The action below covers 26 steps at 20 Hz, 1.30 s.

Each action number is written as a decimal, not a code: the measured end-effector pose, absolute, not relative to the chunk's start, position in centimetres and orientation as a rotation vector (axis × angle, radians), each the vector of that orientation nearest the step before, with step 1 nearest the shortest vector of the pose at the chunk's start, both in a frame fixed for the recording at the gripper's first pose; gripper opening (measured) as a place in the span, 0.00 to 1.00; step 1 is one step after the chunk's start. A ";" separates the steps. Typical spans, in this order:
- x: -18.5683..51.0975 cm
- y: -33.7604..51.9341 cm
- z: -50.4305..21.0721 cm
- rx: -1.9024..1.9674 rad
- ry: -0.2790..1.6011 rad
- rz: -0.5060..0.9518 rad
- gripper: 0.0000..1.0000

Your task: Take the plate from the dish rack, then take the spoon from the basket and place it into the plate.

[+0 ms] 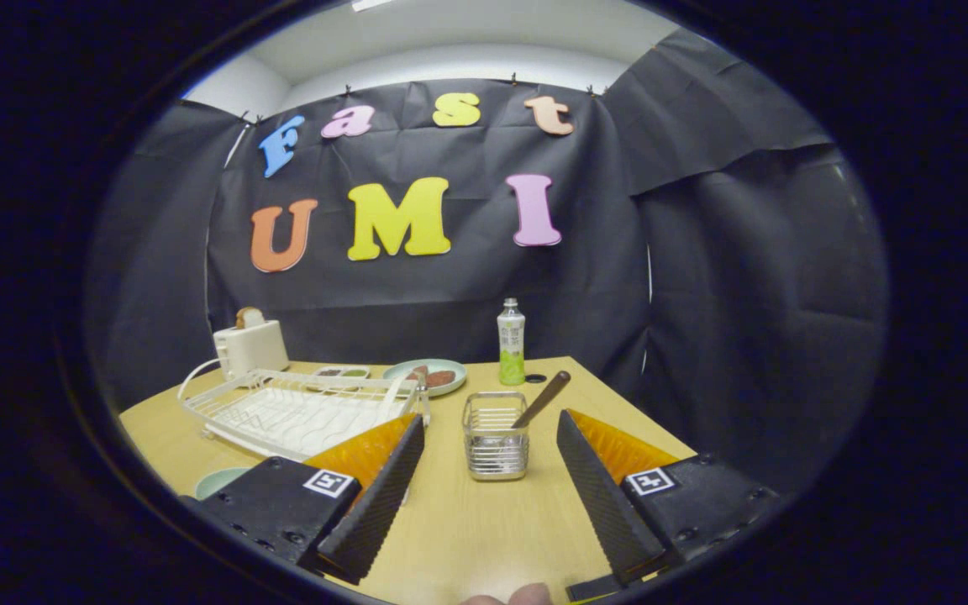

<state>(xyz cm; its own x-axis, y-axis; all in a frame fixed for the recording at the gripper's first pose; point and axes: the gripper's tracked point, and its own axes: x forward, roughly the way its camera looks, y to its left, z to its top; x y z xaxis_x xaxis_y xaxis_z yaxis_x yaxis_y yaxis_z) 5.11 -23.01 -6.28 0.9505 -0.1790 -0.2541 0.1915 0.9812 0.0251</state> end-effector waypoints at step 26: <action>16.3 -24.8 -6.9 0.111 0.366 -0.131 0.21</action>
<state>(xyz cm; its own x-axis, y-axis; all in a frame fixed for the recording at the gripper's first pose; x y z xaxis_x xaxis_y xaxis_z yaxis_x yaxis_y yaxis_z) 16.32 -24.81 -6.95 0.9256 -0.1071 -0.3631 0.1471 0.9855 0.0845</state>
